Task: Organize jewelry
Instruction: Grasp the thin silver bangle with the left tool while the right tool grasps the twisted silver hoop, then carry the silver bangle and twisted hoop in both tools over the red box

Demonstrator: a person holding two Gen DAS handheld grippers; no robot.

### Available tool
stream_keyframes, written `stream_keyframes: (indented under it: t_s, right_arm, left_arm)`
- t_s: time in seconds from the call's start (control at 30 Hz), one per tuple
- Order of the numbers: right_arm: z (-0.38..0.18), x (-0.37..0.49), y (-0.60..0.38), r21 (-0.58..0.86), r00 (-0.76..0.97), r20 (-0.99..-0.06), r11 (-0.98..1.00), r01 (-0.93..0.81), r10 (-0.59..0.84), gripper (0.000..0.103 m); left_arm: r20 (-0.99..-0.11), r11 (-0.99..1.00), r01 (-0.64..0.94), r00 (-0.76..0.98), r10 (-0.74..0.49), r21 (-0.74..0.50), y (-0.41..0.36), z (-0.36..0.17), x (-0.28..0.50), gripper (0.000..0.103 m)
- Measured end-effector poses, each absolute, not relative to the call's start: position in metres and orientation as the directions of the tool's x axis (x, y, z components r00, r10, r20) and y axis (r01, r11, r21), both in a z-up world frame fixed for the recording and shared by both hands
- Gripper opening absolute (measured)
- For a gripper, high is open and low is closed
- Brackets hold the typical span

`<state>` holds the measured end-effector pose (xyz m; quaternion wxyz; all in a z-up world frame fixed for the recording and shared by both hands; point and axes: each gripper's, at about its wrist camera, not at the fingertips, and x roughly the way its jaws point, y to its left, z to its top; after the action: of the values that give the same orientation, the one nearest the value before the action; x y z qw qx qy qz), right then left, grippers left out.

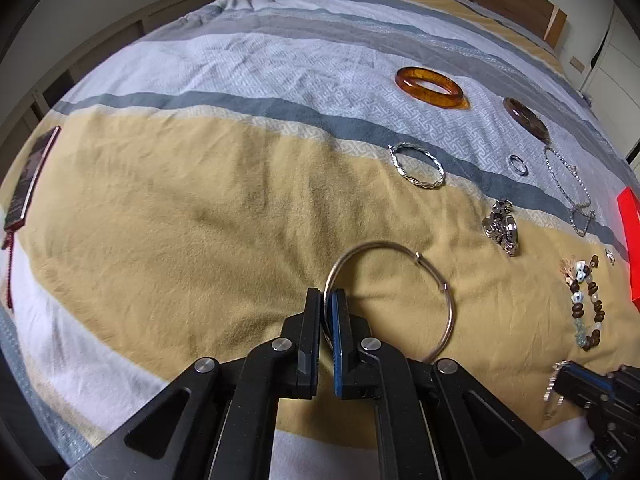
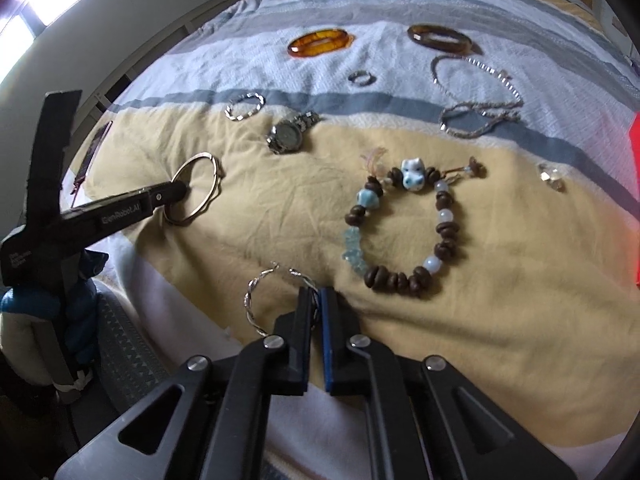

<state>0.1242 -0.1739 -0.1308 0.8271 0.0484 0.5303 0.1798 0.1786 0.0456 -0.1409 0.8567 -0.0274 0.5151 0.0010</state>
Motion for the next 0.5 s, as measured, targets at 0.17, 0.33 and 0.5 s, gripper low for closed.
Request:
stream_keyframes:
  t_s: [0.17,0.33,0.5]
  right_arm:
    - [-0.104,0.108,-0.183,0.261,0.430,-0.834,0.933,-0.248,0.347,0.004]
    - [-0.076,0.088,-0.201,0.262,0.490,-0.800,0.936,-0.235,0.347,0.004]
    - [-0.059,0.065,-0.232,0.275,0.541,-0.769,0.941,-0.198,0.339,0.004]
  left_arm:
    - [-0.870,0.999,-0.028,0.493,0.000,-0.015,0.039,-0.127,0.169,0.004]
    - [-0.850,0.999,-0.021,0.526,0.032,0.024,0.031,-0.104,0.149,0.004]
    - [-0.830,0.998,-0.009,0.555,0.055,0.061,0.019,-0.080,0.131,0.004]
